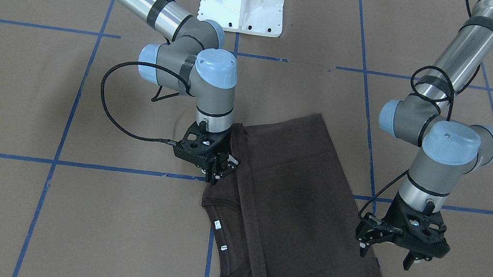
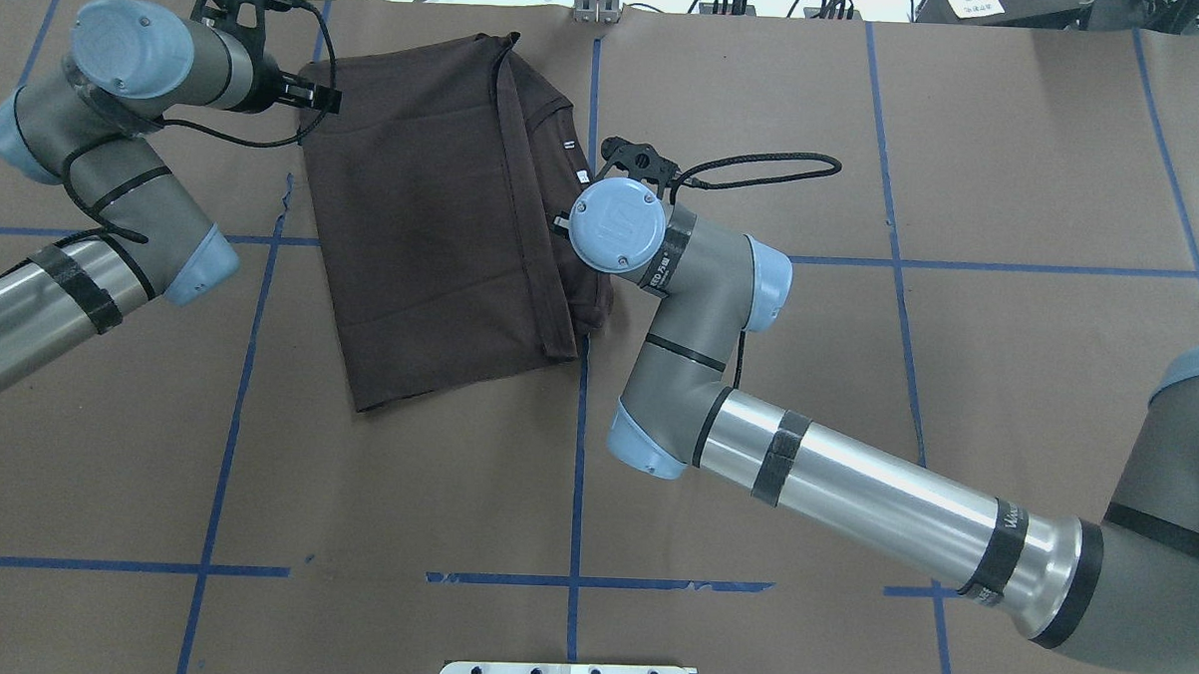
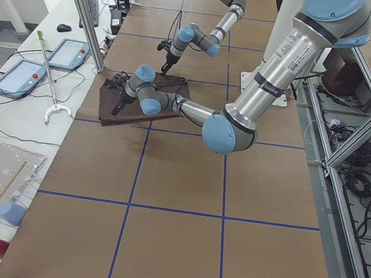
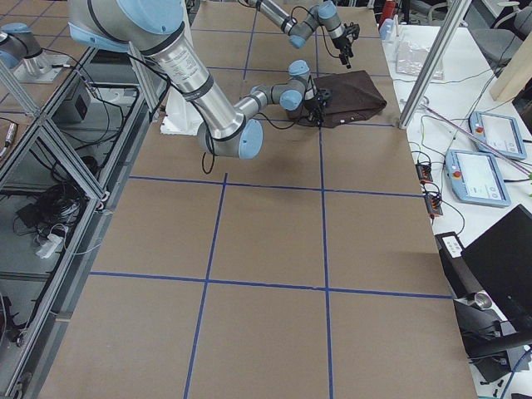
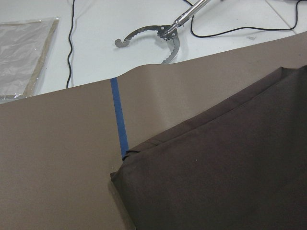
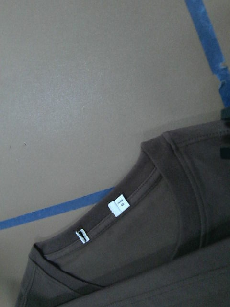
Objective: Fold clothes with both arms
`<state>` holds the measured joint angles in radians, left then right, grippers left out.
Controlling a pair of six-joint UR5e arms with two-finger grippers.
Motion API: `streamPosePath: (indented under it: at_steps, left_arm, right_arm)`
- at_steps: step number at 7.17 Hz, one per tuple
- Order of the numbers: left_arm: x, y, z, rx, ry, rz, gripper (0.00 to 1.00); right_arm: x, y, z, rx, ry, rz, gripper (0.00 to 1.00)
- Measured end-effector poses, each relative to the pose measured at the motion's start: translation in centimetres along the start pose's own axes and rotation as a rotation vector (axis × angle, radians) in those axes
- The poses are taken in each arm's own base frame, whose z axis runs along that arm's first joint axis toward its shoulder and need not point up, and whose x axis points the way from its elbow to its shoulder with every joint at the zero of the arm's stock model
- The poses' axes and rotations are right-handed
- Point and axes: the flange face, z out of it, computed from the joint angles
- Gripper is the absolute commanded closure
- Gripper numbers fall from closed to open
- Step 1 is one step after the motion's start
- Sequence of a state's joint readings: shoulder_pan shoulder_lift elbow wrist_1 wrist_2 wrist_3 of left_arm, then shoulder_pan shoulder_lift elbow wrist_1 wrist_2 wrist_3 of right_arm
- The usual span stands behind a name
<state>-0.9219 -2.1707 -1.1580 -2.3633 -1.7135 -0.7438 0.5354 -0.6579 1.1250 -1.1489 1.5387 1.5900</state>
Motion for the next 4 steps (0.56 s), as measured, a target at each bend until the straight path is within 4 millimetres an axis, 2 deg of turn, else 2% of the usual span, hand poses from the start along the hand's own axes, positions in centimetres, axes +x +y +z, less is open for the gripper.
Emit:
streamPosePath:
  at_steps: [3,4]
  left_arm:
    - [0.3,0.0,-0.2,0.001,0.009,0.002,0.0]
    - [0.9,0.1,-0.4,-0.001,0.021,0.006,0.0]
  right_arm:
    - [-0.1,-0.1,-1.1,-0.002,-0.011,0.002,1.0]
    - [0.9,0.4,-2.4,-0.007,-0.01,-0.001,1.0]
